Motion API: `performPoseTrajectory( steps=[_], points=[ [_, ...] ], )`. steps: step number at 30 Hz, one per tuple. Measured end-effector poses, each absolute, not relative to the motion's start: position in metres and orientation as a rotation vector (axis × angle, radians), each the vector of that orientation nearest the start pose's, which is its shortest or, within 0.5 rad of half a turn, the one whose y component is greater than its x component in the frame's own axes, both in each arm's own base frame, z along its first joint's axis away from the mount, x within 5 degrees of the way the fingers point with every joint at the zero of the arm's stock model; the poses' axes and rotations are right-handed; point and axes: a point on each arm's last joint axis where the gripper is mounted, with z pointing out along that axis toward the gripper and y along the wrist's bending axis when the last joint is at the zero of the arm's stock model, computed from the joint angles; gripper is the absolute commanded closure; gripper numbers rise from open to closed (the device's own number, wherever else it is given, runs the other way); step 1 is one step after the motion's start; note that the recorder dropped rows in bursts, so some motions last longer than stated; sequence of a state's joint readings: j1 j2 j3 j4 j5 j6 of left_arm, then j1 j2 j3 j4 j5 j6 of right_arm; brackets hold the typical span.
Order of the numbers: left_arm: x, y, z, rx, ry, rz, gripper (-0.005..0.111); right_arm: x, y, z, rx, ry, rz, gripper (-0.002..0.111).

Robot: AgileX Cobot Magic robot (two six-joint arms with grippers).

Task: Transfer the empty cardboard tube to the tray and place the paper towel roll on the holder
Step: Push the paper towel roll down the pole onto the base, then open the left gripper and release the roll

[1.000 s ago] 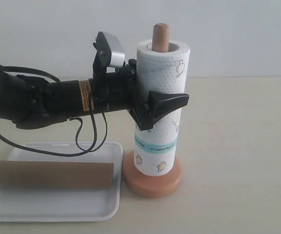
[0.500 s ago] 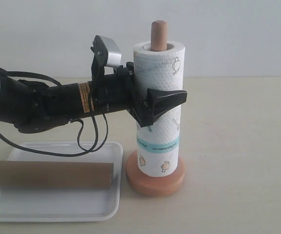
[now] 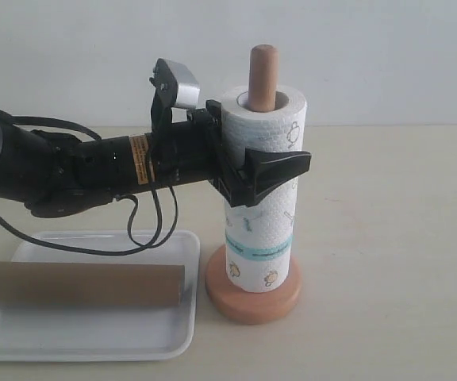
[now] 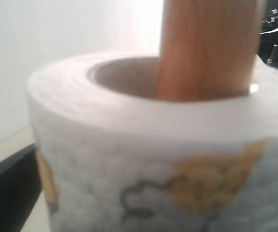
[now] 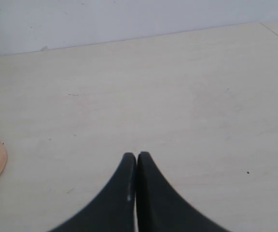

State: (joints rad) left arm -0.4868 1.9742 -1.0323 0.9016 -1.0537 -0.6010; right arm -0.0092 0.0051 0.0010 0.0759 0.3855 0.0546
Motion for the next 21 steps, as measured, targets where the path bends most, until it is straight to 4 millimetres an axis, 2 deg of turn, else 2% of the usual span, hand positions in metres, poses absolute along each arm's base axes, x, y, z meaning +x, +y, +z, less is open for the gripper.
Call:
performPoseTrajectory(
  steps=[11, 21],
  points=[
    [0.3179, -0.2397, 0.1932, 0.934, 1.374, -1.019, 0.004, 0.0527, 0.0021, 0.1780, 0.106, 1.872, 0.106, 0.108],
    [0.3118, -0.2311, 0.1944, 1.067, 1.270, -1.076, 0.004, 0.0527, 0.0022, 0.1780, 0.107, 1.872, 0.108, 0.108]
  ],
)
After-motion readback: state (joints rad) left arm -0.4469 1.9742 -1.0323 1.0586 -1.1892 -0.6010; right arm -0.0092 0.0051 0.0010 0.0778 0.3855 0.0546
